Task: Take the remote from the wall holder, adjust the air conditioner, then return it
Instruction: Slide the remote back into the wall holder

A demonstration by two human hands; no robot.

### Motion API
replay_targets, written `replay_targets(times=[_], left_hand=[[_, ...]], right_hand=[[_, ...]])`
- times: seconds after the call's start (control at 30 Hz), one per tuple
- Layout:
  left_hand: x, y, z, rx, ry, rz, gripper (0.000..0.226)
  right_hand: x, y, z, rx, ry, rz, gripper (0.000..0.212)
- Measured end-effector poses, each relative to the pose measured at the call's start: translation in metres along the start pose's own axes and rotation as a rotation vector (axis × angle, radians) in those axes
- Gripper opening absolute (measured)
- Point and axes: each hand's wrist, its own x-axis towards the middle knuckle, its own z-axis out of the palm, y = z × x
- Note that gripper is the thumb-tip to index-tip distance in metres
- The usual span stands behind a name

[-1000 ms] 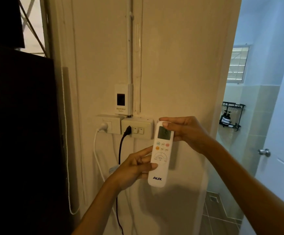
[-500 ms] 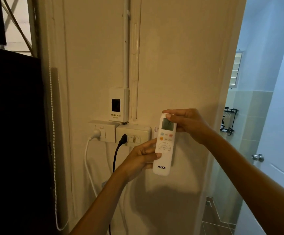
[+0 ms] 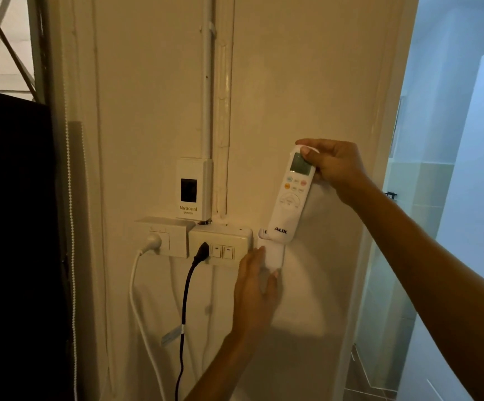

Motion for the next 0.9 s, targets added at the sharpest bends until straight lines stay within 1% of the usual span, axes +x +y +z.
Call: replay_targets(times=[0.13, 0.2, 0.3, 0.43, 0.57, 0.73, 0.83, 0.9], left_hand=[[0.005, 0.002, 0.030, 0.220, 0.062, 0.024, 0.068], [0.009, 0.004, 0.041, 0.275, 0.098, 0.042, 0.074], [0.015, 0.001, 0.049, 0.276, 0.149, 0.038, 0.075], [0.017, -0.005, 0.057, 0.279, 0.149, 0.022, 0.078], [0.017, -0.005, 0.060, 0.302, 0.164, 0.018, 0.075], [0.017, -0.007, 0.060, 0.332, 0.171, 0.040, 0.075], [0.016, -0.009, 0.059, 0.350, 0.173, 0.045, 0.075], [0.016, -0.009, 0.060, 0.354, 0.178, 0.037, 0.075]], right_hand=[[0.011, 0.003, 0.010, -0.041, 0.086, -0.057, 0.017], [0.014, 0.008, 0.016, -0.069, 0.098, -0.065, 0.017], [0.014, 0.016, 0.022, -0.088, 0.076, -0.067, 0.017], [0.014, 0.022, 0.026, -0.096, 0.009, -0.073, 0.018], [0.007, 0.027, 0.029, -0.143, -0.110, -0.094, 0.020], [0.003, 0.028, 0.029, -0.115, -0.176, -0.086, 0.021], [0.000, 0.032, 0.030, -0.157, -0.181, -0.099, 0.021], [-0.001, 0.036, 0.033, -0.203, -0.145, -0.113, 0.023]])
